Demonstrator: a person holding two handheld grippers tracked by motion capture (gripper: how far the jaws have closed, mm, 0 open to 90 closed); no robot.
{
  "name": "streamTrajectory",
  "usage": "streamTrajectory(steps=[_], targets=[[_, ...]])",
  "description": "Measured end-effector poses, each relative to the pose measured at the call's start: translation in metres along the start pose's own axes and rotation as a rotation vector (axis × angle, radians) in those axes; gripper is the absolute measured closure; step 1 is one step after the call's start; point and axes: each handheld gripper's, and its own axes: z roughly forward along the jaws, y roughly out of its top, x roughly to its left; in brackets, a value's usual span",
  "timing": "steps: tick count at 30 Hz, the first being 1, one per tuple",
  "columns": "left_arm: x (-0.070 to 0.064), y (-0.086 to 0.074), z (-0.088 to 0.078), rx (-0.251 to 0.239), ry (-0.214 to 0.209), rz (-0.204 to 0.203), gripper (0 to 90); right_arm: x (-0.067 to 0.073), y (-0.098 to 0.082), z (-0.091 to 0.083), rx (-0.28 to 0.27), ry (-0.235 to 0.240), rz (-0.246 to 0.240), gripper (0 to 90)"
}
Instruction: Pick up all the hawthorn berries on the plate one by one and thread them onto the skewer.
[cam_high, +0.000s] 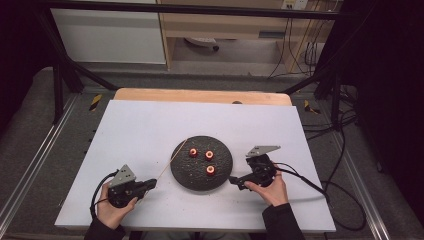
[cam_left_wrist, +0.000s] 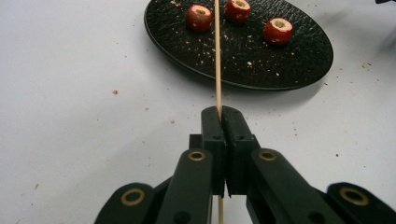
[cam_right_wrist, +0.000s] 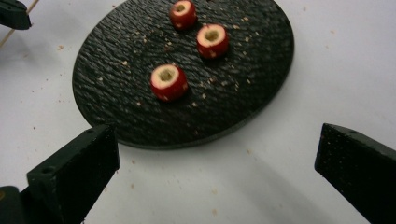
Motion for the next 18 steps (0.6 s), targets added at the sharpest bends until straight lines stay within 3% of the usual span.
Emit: streamTrajectory(steps=[5, 11, 18], targets=[[0.000, -0.001, 0.000, -0.001, 0.001, 0.005, 88.4, 0.013, 0.020, 0.011, 0.020, -0.001, -0.029, 0.8], [0.001, -0.002, 0.000, 0.002, 0.006, 0.006, 88.3, 0.028, 0.042, 0.026, 0.104, -0.020, -0.055, 2.7], [0.001, -0.002, 0.001, 0.006, 0.007, 0.008, 88.4, 0.035, 0.056, 0.040, 0.185, -0.015, -0.068, 10.0]])
